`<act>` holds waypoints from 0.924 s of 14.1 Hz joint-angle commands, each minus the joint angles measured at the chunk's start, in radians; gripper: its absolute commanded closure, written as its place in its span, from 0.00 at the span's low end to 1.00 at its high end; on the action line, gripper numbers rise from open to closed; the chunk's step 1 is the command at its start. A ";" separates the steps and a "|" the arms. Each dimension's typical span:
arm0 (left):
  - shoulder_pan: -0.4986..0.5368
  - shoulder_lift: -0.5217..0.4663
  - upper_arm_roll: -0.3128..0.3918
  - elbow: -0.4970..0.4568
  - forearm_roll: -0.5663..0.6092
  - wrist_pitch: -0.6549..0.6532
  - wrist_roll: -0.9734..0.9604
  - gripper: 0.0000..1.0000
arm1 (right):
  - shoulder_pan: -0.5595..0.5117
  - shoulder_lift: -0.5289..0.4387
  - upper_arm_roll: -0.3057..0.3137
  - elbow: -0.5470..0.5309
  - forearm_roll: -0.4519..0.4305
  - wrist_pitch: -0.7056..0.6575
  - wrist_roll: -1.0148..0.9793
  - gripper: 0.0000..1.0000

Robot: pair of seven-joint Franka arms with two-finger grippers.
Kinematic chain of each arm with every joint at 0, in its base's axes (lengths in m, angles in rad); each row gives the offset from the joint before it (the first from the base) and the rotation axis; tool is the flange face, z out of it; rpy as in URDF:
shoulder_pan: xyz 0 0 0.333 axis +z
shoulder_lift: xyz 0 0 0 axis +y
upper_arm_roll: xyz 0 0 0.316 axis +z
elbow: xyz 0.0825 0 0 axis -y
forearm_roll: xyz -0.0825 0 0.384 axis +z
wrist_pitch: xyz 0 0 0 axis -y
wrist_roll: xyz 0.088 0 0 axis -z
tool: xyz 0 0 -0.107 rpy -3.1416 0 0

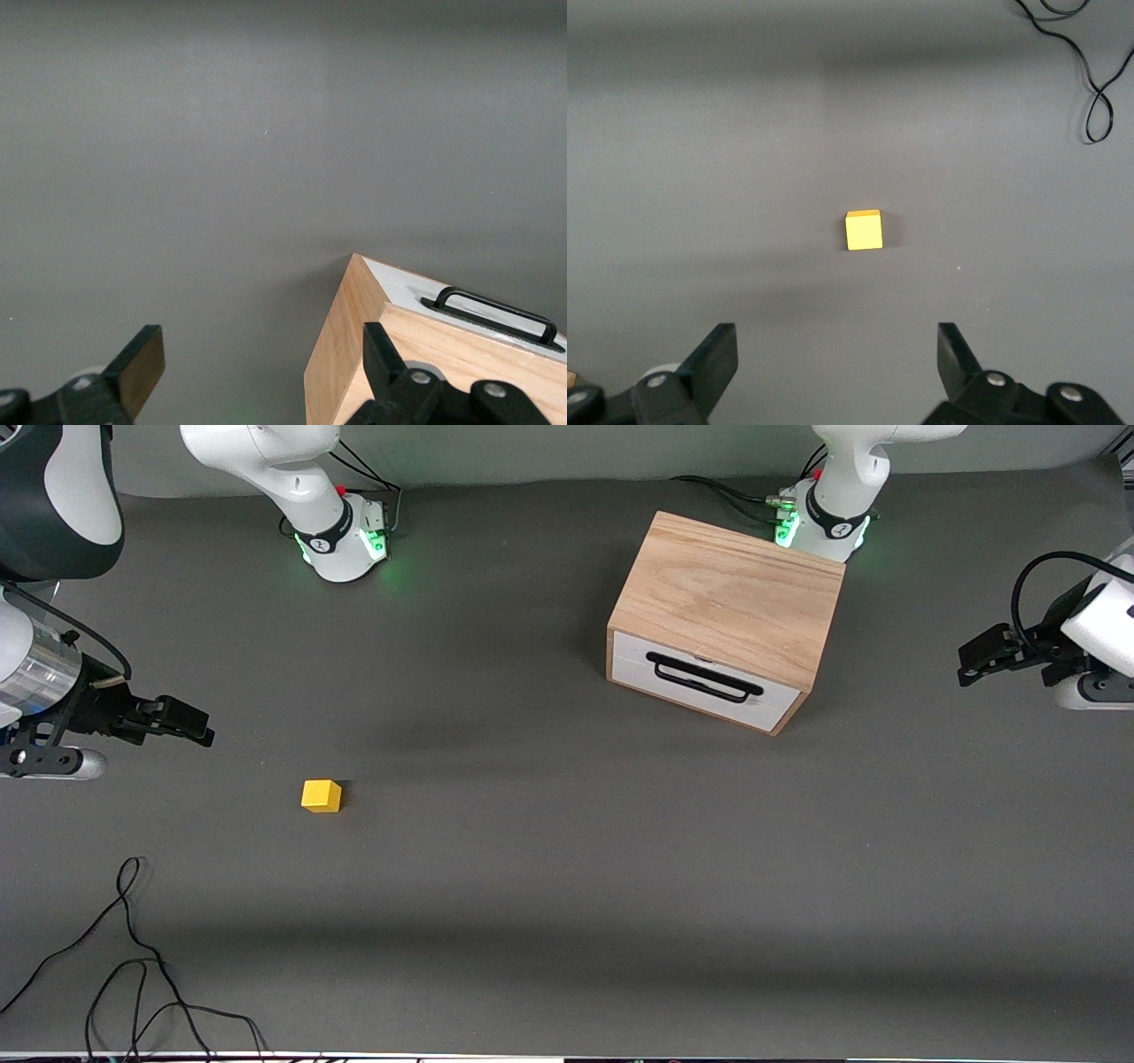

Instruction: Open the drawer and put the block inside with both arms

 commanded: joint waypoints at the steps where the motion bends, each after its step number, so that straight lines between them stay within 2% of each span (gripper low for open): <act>1: 0.006 -0.024 -0.002 -0.016 0.002 -0.010 0.015 0.00 | 0.008 0.007 -0.003 0.013 -0.012 -0.013 -0.009 0.00; 13: 0.005 -0.020 -0.002 -0.020 0.004 -0.011 0.014 0.00 | 0.005 0.036 -0.003 0.015 -0.011 -0.010 -0.015 0.00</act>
